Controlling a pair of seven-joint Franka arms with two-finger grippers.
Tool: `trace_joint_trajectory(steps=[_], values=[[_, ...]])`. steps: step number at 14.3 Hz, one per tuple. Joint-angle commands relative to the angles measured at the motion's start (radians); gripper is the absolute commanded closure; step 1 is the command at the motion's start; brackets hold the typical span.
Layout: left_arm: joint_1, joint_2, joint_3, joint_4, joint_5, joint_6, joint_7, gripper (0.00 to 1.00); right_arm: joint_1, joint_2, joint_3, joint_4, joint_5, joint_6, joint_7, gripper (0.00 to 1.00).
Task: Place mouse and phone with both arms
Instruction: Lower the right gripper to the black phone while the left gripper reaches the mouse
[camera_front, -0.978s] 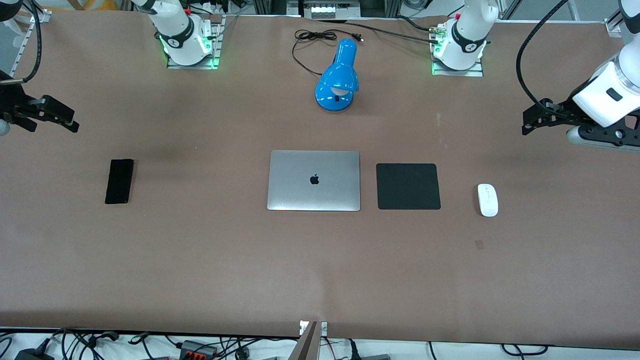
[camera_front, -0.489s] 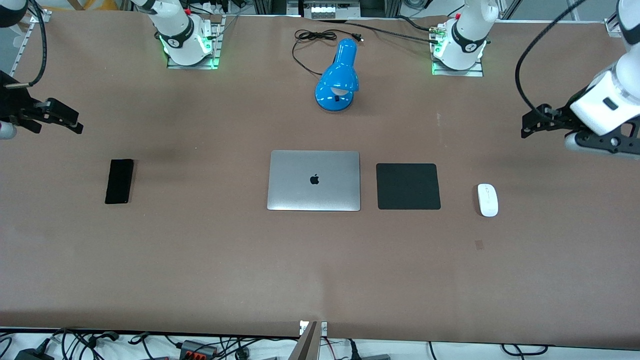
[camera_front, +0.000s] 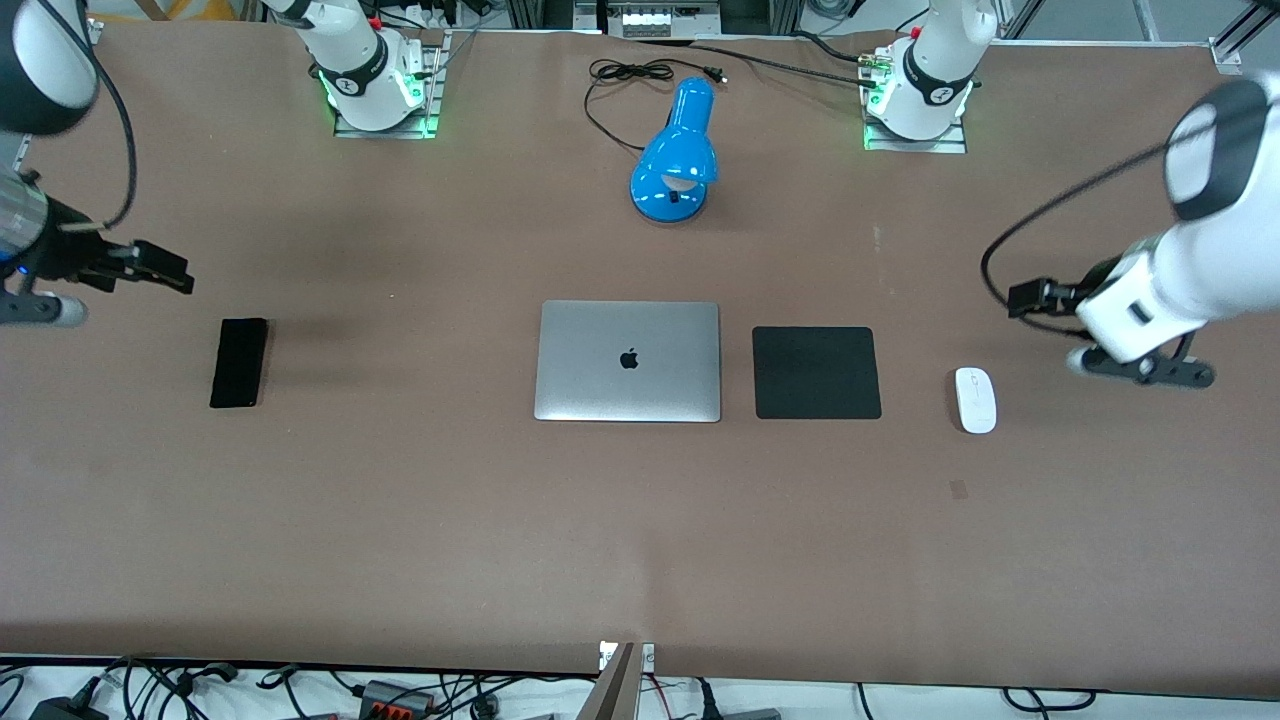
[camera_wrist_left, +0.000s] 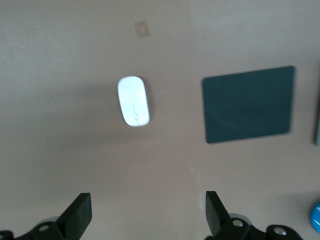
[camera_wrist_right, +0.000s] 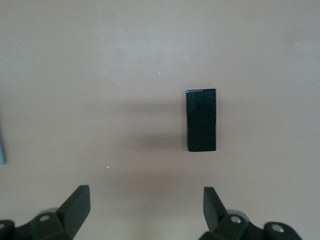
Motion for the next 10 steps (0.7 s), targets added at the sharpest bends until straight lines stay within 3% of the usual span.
trace_joint_trajectory(steps=[1,5,10], values=[[0.060,0.062,0.000,-0.087,0.019,0.202,0.012,0.00,-0.023,0.078,-0.002,-0.001,-0.022,0.032,0.006,0.00],[0.081,0.097,0.002,-0.363,0.021,0.689,0.010,0.00,-0.054,0.225,-0.002,-0.007,-0.022,0.153,0.004,0.00],[0.097,0.142,0.002,-0.565,0.022,1.077,0.021,0.00,-0.115,0.392,-0.002,-0.010,-0.029,0.300,-0.011,0.00]])
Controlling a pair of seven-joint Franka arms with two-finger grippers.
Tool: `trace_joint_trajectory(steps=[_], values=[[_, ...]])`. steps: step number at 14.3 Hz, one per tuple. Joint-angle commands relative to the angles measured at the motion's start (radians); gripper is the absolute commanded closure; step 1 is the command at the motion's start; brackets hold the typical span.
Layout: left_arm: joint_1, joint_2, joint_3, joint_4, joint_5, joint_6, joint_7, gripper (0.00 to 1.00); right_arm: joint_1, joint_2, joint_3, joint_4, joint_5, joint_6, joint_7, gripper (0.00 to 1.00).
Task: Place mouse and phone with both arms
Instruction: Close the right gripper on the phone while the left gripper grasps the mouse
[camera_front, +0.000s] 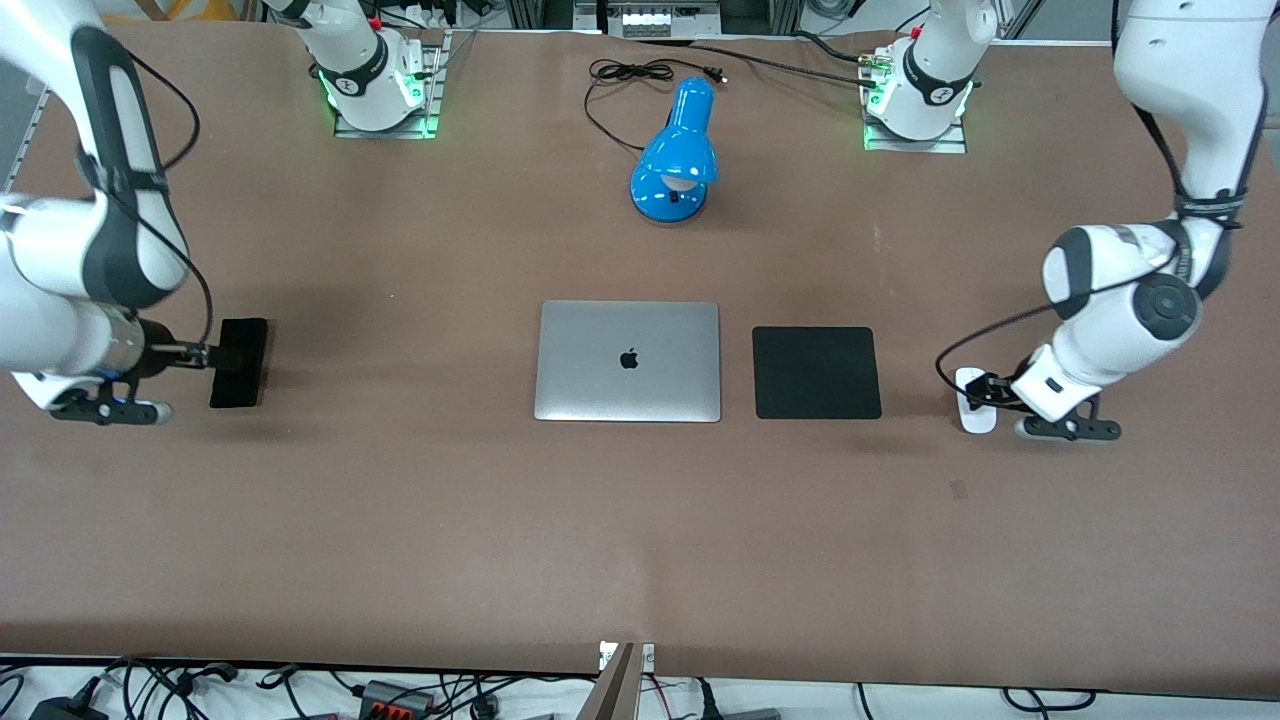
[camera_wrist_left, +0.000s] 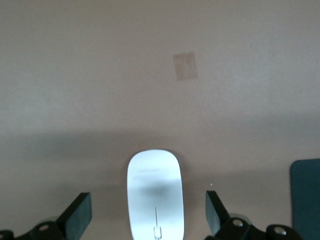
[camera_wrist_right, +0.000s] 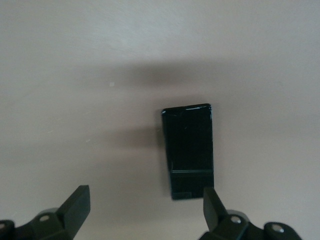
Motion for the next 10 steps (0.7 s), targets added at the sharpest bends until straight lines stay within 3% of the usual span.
trace_joint_trajectory(steps=[1,6,8,10], values=[[0.015,0.011,-0.002,-0.078,0.017,0.139,0.018,0.00,-0.037,0.066,0.007,0.007,-0.014,0.060,-0.013,0.00],[0.021,0.066,-0.002,-0.106,0.017,0.262,0.023,0.00,-0.052,0.135,0.007,0.005,-0.018,0.111,-0.009,0.00],[0.021,0.069,-0.002,-0.107,0.017,0.268,0.032,0.36,-0.067,0.153,0.007,0.004,-0.018,0.116,-0.008,0.00],[0.021,0.071,-0.002,-0.107,0.017,0.268,0.034,0.55,-0.077,0.172,0.007,0.002,-0.018,0.117,-0.013,0.00]])
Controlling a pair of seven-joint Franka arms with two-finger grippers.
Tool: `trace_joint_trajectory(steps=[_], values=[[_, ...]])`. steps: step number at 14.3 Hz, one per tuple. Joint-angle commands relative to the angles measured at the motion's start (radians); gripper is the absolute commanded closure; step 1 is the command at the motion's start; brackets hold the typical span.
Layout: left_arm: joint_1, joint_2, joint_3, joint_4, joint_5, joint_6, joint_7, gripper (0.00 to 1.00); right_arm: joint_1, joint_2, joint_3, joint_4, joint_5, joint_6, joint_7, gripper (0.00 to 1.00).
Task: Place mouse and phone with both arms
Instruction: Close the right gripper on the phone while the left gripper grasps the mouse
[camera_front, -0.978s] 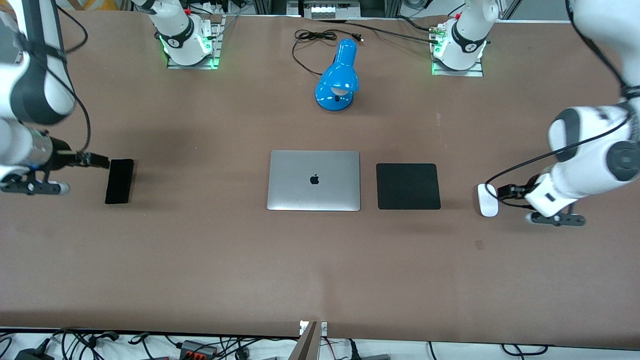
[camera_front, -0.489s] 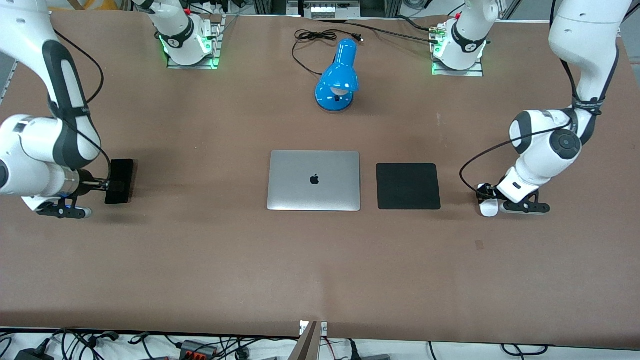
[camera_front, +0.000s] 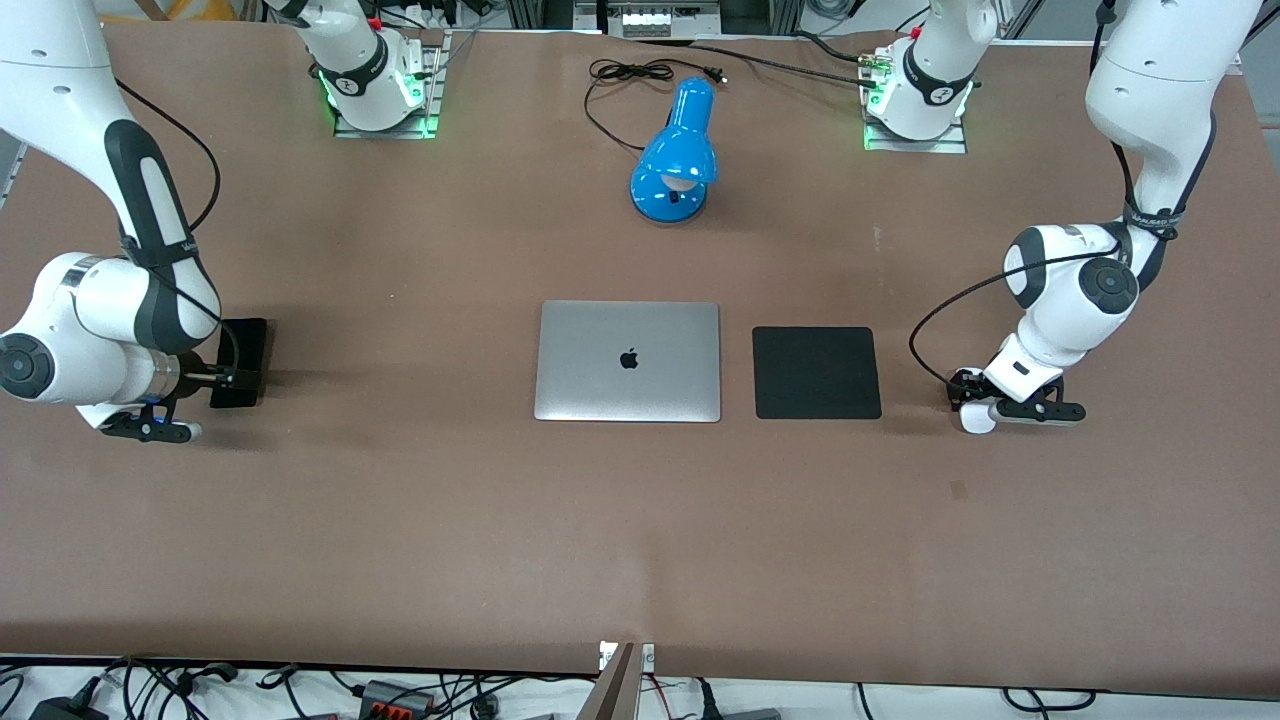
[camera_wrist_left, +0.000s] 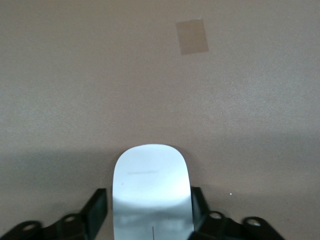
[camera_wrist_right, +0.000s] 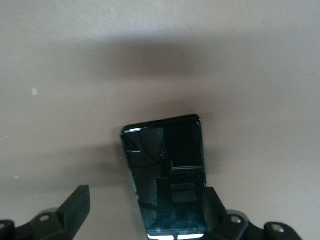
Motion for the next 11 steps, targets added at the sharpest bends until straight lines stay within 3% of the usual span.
trace_joint_trajectory(steps=[1,5,11], values=[[0.007,-0.004,-0.003,-0.009,0.017,0.019,0.017,0.61,-0.031,0.016,0.008,-0.001,-0.016,0.010,-0.008,0.00],[0.003,-0.035,-0.010,0.017,0.017,-0.015,0.010,0.63,-0.037,0.035,0.006,-0.009,-0.016,0.010,-0.008,0.00],[-0.008,-0.083,-0.053,0.266,0.017,-0.493,-0.001,0.63,-0.049,0.053,0.006,-0.011,-0.016,0.022,-0.007,0.00]])
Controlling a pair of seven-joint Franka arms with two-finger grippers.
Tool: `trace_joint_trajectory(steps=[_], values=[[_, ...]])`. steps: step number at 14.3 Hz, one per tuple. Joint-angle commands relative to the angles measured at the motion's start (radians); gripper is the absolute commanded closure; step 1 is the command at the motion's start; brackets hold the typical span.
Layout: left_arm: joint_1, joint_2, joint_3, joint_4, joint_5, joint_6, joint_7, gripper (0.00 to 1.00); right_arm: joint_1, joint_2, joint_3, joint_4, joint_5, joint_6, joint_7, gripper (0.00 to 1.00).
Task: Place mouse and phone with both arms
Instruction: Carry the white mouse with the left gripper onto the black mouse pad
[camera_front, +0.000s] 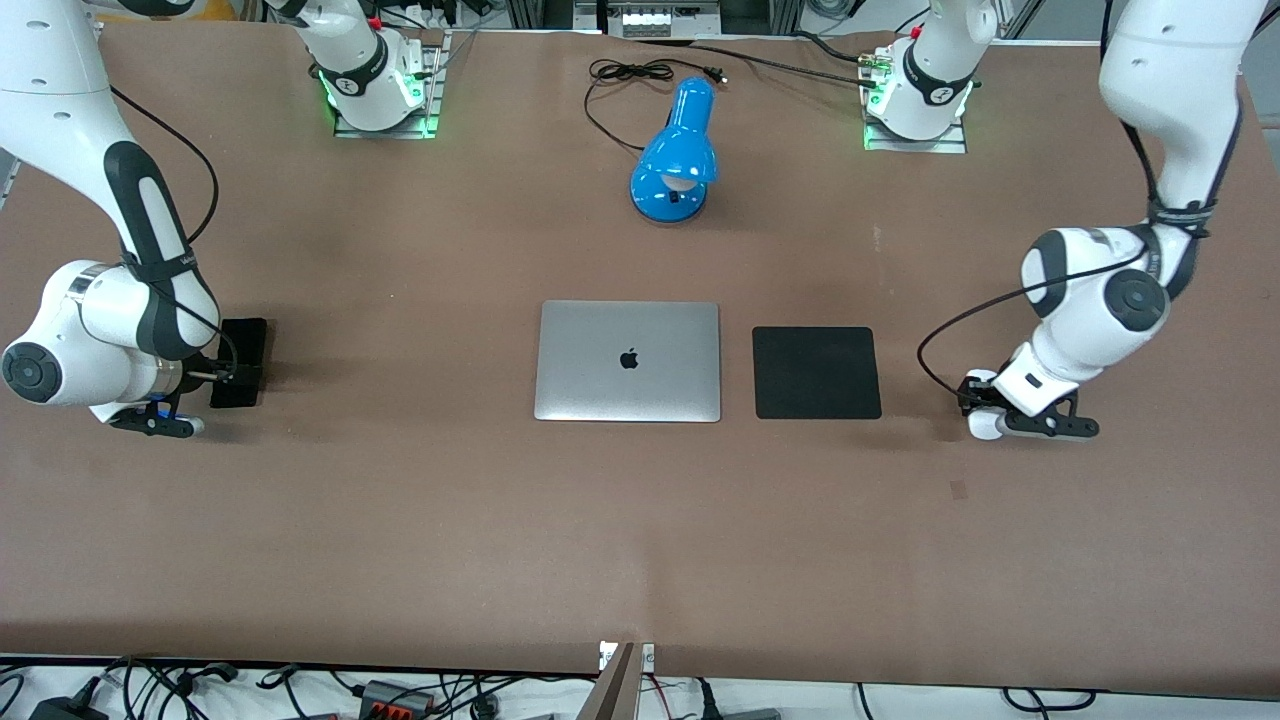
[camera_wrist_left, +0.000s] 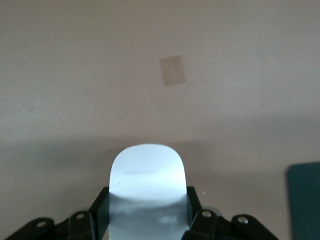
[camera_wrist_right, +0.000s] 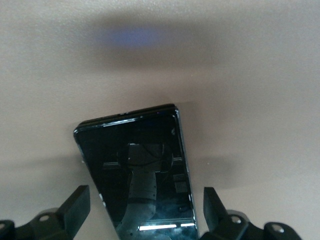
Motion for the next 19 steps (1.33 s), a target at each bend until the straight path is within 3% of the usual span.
trace_joint_trajectory(steps=[1,4,7,9,13,15,17,19], values=[[0.000,-0.012,-0.042,0.124,0.015,-0.195,-0.013,0.63,-0.016,0.009,0.006,-0.008,-0.014,0.017,-0.007,0.00],[-0.018,-0.008,-0.114,0.146,0.017,-0.278,-0.063,0.63,-0.023,0.013,0.006,-0.012,-0.014,0.016,-0.008,0.00],[-0.127,0.011,-0.109,0.140,0.026,-0.274,-0.241,0.63,-0.023,0.012,0.006,-0.017,-0.014,0.008,-0.007,0.00],[-0.160,0.028,-0.115,0.140,0.093,-0.266,-0.342,0.63,-0.021,0.012,0.006,-0.017,-0.014,0.005,-0.007,0.02],[-0.220,0.061,-0.115,0.036,0.116,-0.047,-0.483,0.62,-0.021,0.013,0.008,-0.017,-0.014,0.005,-0.002,0.36],[-0.236,0.067,-0.114,0.022,0.116,-0.027,-0.503,0.62,-0.013,0.013,0.008,-0.017,-0.014,0.005,0.001,0.56],[-0.255,0.082,-0.111,0.016,0.118,0.001,-0.536,0.61,-0.006,0.010,0.008,-0.015,-0.014,0.004,0.002,0.69],[-0.258,0.090,-0.109,-0.010,0.118,0.051,-0.539,0.59,-0.006,0.007,0.011,-0.008,-0.012,-0.009,0.008,0.74]])
